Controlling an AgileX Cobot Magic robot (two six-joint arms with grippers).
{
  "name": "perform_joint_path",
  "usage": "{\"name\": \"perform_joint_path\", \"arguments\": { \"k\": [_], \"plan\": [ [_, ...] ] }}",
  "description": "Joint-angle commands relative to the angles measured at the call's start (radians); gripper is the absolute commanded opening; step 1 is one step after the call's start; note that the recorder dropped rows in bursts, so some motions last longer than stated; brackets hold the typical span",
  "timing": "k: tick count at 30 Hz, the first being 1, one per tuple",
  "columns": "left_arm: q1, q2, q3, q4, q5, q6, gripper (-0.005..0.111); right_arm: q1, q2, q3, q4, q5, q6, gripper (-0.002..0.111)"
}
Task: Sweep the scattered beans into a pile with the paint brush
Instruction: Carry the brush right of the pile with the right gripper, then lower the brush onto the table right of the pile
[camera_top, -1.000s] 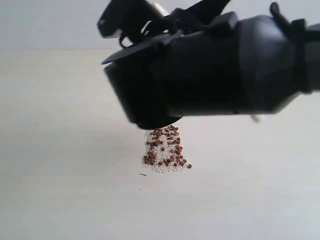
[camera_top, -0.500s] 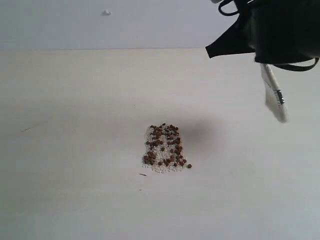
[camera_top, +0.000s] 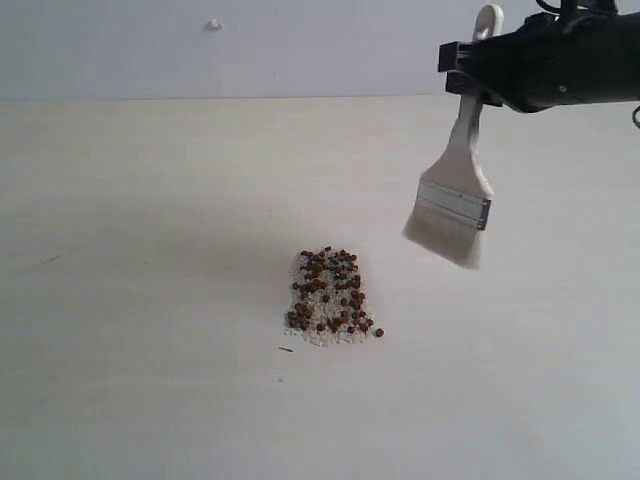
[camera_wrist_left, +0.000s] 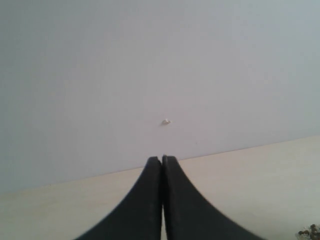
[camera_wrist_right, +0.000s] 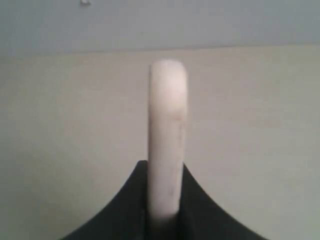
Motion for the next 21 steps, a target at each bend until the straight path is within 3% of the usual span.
{"name": "perform_joint_path", "arguments": {
  "k": [1, 4, 7, 15, 21],
  "plan": [
    [0.001, -0.007, -0.002, 0.001, 0.003, 0.002, 0.0, -0.08, 0.037, -0.047, -0.467, 0.198, 0.408, 0.0],
    [0.001, -0.007, -0.002, 0.001, 0.003, 0.002, 0.0, -0.087, 0.081, -0.079, -0.726, 0.283, 0.617, 0.0],
    [0.001, -0.007, -0.002, 0.001, 0.003, 0.002, 0.0, -0.087, 0.134, -0.088, -0.77, 0.309, 0.657, 0.0],
    [0.001, -0.007, -0.002, 0.001, 0.003, 0.002, 0.0, -0.087, 0.263, -0.088, -0.609, 0.306, 0.511, 0.0],
    [0.001, -0.007, -0.002, 0.001, 0.003, 0.002, 0.0, -0.087, 0.287, -0.157, -0.45, 0.491, 0.373, 0.0]
  ]
}}
